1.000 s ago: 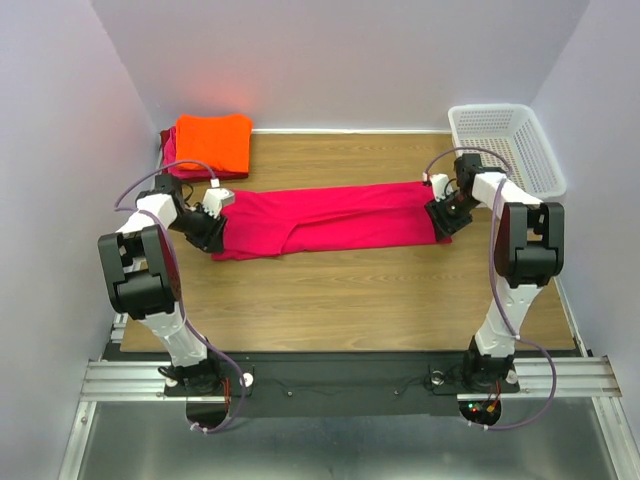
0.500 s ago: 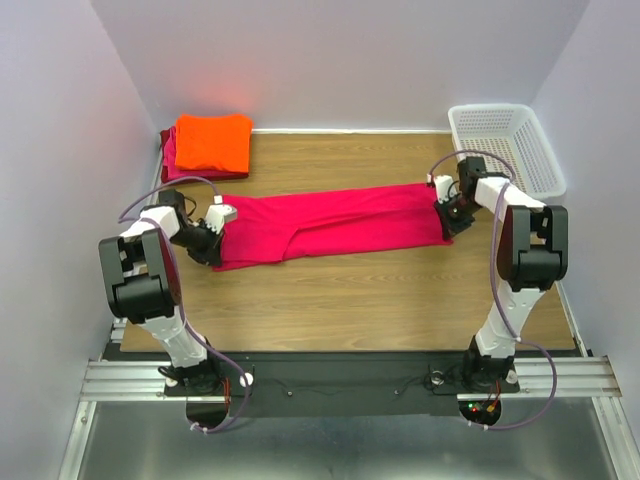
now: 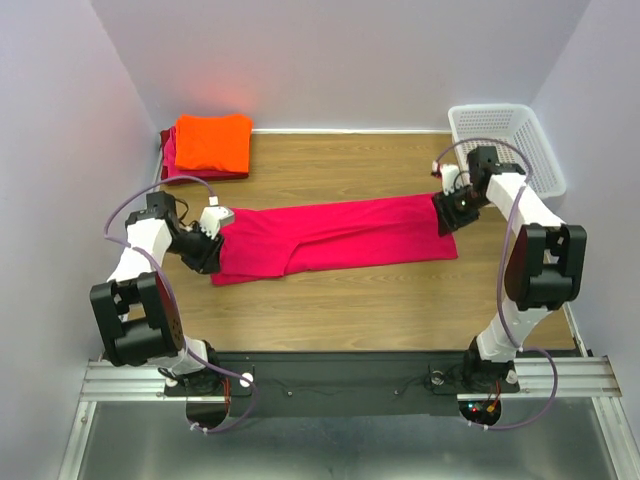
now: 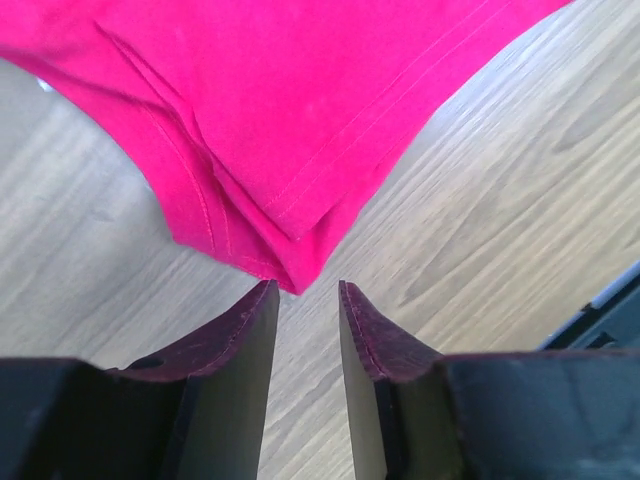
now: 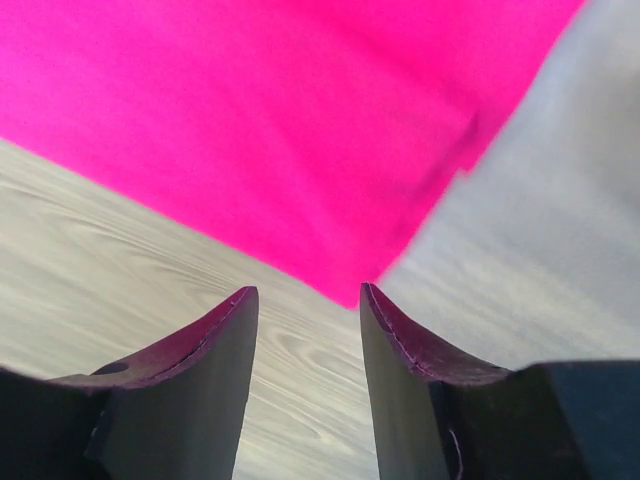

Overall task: Fold and stack the t-shirts
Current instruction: Fold the tshirt

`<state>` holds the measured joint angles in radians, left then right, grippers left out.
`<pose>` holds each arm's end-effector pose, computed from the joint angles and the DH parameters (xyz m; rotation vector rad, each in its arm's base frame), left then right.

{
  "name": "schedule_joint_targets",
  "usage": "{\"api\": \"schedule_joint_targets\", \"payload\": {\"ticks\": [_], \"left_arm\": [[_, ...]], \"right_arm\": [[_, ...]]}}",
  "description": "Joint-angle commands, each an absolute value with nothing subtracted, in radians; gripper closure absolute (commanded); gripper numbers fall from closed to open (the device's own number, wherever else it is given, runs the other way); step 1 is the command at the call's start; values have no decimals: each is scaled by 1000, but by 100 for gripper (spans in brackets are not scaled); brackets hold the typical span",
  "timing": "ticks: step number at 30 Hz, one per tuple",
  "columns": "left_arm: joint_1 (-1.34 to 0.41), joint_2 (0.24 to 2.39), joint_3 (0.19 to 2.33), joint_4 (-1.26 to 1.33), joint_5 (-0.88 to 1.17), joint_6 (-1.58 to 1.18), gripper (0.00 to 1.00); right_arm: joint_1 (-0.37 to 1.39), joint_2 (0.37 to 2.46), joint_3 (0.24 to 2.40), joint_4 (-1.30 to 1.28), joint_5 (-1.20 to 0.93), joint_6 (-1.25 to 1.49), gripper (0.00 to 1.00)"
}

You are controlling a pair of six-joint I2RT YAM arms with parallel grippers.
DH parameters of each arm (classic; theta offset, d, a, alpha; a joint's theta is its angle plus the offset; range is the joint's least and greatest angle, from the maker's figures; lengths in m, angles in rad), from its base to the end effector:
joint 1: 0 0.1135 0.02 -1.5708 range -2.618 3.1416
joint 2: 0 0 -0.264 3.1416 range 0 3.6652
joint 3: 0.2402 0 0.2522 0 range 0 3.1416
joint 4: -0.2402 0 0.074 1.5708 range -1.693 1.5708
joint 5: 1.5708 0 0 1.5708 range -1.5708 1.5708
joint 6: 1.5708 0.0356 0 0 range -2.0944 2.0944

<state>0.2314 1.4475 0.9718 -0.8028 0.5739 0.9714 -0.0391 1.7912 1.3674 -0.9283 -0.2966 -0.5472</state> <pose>0.2601 0.0414 0.2172 1.0264 2.3396 -0.4085 0.3493 -0.0033 0.2196 -0.7565 2.7286 0.3151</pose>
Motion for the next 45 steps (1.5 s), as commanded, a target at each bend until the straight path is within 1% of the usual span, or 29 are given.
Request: {"api": "schedule_joint_targets", "payload": {"ticks": [1,4,5,6,10,16,21,25,33,35,37,40,44,45], "left_arm": [[235,1437,1028,-911,658,973,57],[236,1469,1013,-923,709,956,57],[232,1488,1008,-919,703,951,54],[235,1497,1005,-899,695,928,54],[235,1545,1000,-908,686,927,54],[233,1663,1019,-887,695,914,55],[238,1703,1028,-838,689,873,55],[244,1715,1046,-831,701,865,55],[247,1720,1062,-841,745,867,54],[249,1720,1062,-839,756,865,54],[249,1720,1062,-841,761,865,53],[249,1713,1060,-836,761,865,53],[250,1723,1057,-828,767,858,53],[250,1727,1055,-825,769,857,53]], "right_arm": [[-2,1698,1471,-947,-553,-430,50],[104,1709,1463,-859,-649,-289,55],[133,1715,1451,-795,-664,-220,56],[196,1718,1441,-761,-684,-186,56],[337,1762,1413,-594,-744,-29,57],[538,1880,1427,-367,-768,210,57],[675,1937,1448,-296,-729,287,56],[742,1986,1469,-232,-695,375,53],[819,2083,1526,-172,-634,517,50],[825,2104,1528,-169,-624,551,43],[838,2111,1529,-169,-603,552,42],[845,2129,1542,-169,-597,563,43],[848,2166,1565,-169,-603,577,50],[848,2171,1569,-169,-606,578,56]]}}
